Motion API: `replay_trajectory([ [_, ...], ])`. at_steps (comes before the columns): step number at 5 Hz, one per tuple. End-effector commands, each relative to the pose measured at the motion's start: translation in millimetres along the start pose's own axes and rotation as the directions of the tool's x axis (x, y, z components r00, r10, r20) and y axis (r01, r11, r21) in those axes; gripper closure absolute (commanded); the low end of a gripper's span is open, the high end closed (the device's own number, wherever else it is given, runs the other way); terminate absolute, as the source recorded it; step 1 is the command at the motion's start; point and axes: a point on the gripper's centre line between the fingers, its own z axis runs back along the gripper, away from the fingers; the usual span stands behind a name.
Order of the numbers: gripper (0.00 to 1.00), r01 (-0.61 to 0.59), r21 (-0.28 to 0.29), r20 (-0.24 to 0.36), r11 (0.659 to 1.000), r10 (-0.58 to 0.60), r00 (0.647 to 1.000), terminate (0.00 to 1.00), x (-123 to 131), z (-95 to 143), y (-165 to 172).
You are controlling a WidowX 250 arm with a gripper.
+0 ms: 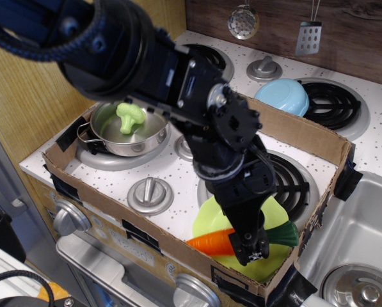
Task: Take carrot off plate
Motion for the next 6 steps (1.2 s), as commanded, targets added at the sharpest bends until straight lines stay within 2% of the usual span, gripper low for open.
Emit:
replay_trajectory([
  [1, 0.0, 0.015, 0.017, 0.059, 1.0, -0.016, 0.998, 0.0, 3, -13, 3],
  [2, 0.0, 0.01, 0.025, 0.043, 1.0, -0.011, 0.999, 0.0, 7, -10, 4],
  [3, 1.0, -0.012, 0.066, 0.017, 0.998, 0.011, 1.0, 0.0, 11, -2, 5],
  [5, 1.0, -0.039, 0.07, 0.027, 0.997, 0.037, 0.999, 0.0, 22, 15, 13],
  [6, 1.0, 0.002, 0.076, -0.007, 0.997, -0.001, 1.0, 0.0, 27, 26, 31],
])
